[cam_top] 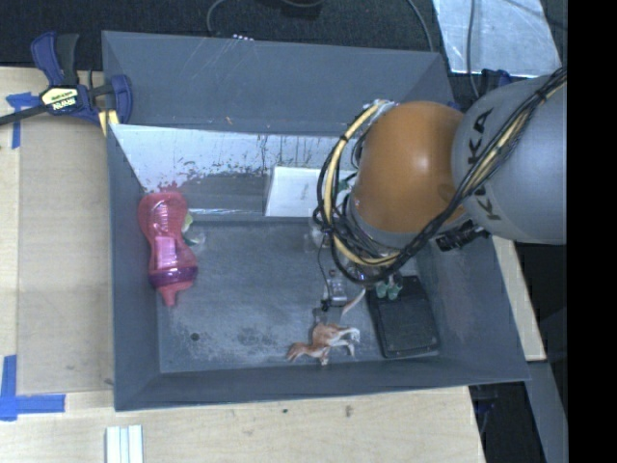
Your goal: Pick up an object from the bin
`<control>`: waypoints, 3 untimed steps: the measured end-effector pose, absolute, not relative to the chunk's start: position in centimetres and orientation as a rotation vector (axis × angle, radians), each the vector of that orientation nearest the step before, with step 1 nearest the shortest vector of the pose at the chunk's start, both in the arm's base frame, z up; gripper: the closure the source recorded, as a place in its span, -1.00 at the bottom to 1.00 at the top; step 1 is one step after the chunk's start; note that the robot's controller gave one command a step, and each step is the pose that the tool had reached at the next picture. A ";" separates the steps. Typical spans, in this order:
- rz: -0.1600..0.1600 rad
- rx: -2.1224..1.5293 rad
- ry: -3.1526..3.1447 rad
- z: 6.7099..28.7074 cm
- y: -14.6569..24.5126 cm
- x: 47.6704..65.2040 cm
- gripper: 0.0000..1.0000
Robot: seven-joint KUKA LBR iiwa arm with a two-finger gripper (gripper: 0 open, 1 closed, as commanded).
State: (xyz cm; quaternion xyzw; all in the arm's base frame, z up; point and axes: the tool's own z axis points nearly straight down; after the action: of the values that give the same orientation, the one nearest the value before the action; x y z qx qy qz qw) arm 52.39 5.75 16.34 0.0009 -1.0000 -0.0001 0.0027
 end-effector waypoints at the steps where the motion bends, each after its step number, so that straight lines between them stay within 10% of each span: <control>1: -0.001 0.001 -3.144 16.7 5.7 52.6 -1.00; 3: -0.001 0.510 -3.102 11.9 2.2 49.8 -1.00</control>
Offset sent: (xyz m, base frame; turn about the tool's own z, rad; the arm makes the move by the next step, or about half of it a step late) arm -0.0352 -0.0216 -0.0526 -0.3631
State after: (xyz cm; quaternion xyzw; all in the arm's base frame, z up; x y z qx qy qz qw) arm 49.81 2.17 11.95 0.1621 -0.9868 -0.0002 -0.0012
